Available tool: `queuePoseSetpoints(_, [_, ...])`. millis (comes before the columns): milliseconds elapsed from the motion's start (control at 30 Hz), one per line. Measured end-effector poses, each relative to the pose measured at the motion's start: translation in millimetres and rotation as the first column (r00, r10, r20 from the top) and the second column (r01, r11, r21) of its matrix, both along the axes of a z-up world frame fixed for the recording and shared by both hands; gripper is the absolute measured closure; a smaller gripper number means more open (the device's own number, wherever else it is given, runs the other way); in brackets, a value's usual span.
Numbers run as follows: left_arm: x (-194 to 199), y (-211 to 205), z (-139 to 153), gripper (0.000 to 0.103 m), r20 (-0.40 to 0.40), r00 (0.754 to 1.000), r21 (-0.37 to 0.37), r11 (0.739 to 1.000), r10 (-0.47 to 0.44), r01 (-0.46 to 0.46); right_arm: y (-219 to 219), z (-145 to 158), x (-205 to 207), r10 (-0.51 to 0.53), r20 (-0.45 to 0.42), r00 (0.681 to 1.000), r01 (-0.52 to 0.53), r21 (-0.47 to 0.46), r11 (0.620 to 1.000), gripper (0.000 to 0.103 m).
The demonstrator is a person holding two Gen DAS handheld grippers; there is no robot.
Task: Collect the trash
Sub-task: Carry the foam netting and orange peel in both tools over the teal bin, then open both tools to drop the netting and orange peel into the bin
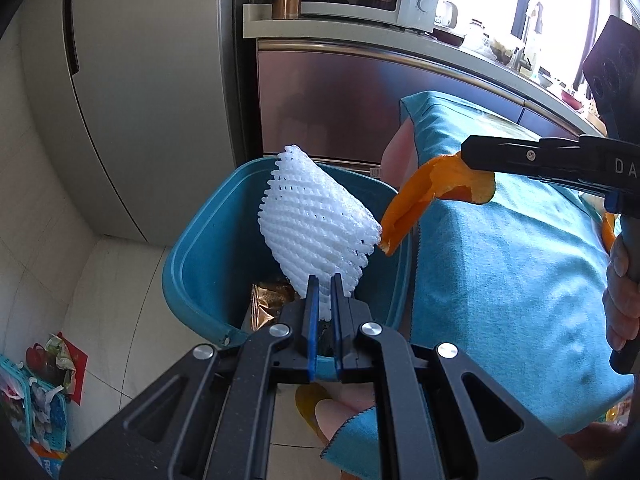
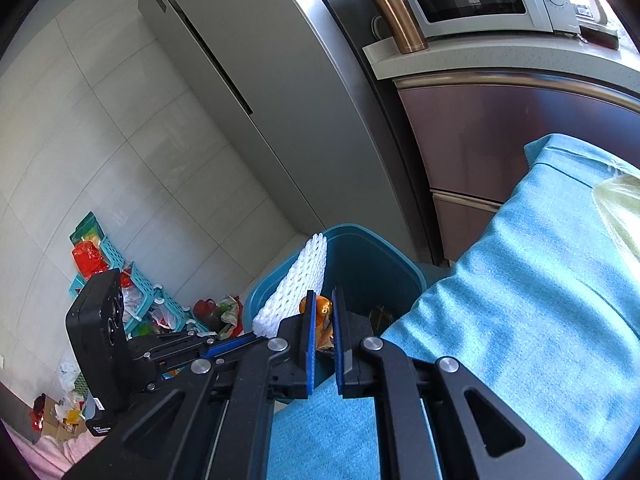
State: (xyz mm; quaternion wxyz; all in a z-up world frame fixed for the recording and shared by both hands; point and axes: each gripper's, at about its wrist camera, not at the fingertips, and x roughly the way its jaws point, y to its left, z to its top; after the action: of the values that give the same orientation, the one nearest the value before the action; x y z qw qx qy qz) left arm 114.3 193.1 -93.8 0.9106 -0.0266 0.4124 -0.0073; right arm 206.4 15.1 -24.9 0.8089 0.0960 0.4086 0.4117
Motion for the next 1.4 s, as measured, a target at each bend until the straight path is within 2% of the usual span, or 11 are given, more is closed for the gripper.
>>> queuePoseSetpoints(700, [27,6,-24,0.096,-0.068,0.997,-0.024,0.999,0.034,-0.036,41,-25,21,0.018,-0.043,0.999,-0.021,-0.081,0.997,0.096])
queuePoseSetpoints(900, [34,7,-32,0.095,-0.091,0.995,-0.043,0.998,0.046,-0.050,50,-31,27,0.015,-0.071,0.997,-0.021,-0.084,0.996,0.090])
queuePoseSetpoints(1033, [39,8,-38,0.095,-0.106,0.993,-0.059,0.996,0.054,-0.060,47,-33,26,0.012,-0.078,0.997,-0.018,-0.077,0.997,0.090])
queuePoseSetpoints(1267, [33,6,-33,0.093,-0.074,0.996,-0.078,0.996,0.043,-0.049,31,-32,22,0.000,-0.075,0.997,-0.004,-0.052,0.999,0.087])
queuePoseSetpoints(1400, [22,1,-19,0.085,-0.024,0.999,-0.082,0.996,0.028,-0.030,18,-24,13,0.003,-0.054,0.999,-0.004,-0.029,1.000,0.079])
